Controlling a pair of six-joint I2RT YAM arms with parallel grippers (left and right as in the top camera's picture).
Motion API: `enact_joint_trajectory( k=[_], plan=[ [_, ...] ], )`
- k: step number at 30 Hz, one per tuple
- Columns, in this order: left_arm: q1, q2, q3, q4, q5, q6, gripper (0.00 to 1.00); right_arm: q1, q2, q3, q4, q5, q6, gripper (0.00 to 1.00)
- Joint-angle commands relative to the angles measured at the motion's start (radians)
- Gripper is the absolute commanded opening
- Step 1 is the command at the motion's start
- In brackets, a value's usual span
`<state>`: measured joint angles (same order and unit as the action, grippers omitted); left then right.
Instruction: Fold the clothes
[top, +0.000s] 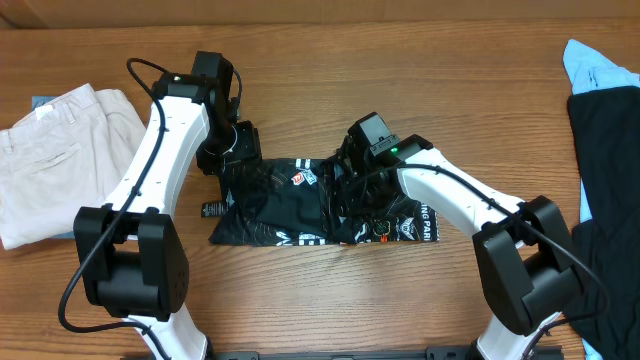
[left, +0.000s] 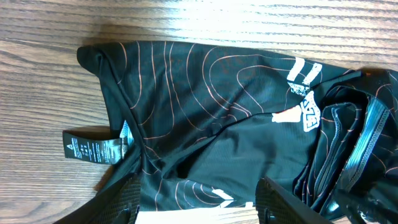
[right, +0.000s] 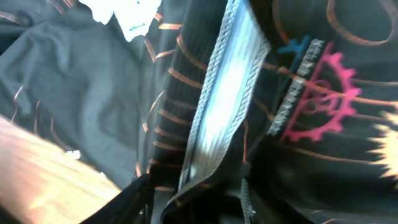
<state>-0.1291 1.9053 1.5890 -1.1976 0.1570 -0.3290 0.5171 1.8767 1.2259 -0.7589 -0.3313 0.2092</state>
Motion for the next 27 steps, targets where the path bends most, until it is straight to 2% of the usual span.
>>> enact_joint_trajectory(
  k=[1,6,8,9,12,15,18,21,27],
  plan=[
    [-0.002,-0.002,0.011,-0.003,-0.007,0.019,0.63,0.002,-0.012,0.033,0.021,0.033,0.003,0.49],
    [-0.002,-0.002,0.011,-0.011,-0.007,0.019,0.64,0.007,-0.012,0.033,0.05,-0.053,-0.032,0.51],
    [-0.002,-0.002,0.011,-0.034,-0.008,0.04,0.66,0.006,-0.013,0.037,0.063,-0.036,-0.054,0.57],
    [-0.002,-0.002,0.011,-0.048,-0.023,0.054,0.68,-0.006,-0.013,0.06,0.042,-0.012,-0.056,0.61],
    [-0.002,-0.002,0.006,-0.055,-0.071,0.068,0.76,-0.032,-0.014,0.12,-0.029,-0.021,-0.095,0.62],
    [-0.002,-0.002,-0.02,-0.053,-0.098,0.071,0.78,-0.061,-0.016,0.23,-0.182,-0.025,-0.183,0.64],
    [-0.002,-0.002,-0.063,-0.043,-0.098,0.084,0.79,-0.095,-0.016,0.291,-0.259,0.046,-0.163,0.68],
    [-0.002,-0.002,-0.134,-0.004,-0.116,0.151,0.82,-0.146,-0.016,0.301,-0.28,0.054,-0.153,0.69],
    [0.0,-0.001,-0.314,0.174,-0.116,0.151,0.85,-0.172,-0.016,0.301,-0.299,0.054,-0.154,0.69]
  ],
)
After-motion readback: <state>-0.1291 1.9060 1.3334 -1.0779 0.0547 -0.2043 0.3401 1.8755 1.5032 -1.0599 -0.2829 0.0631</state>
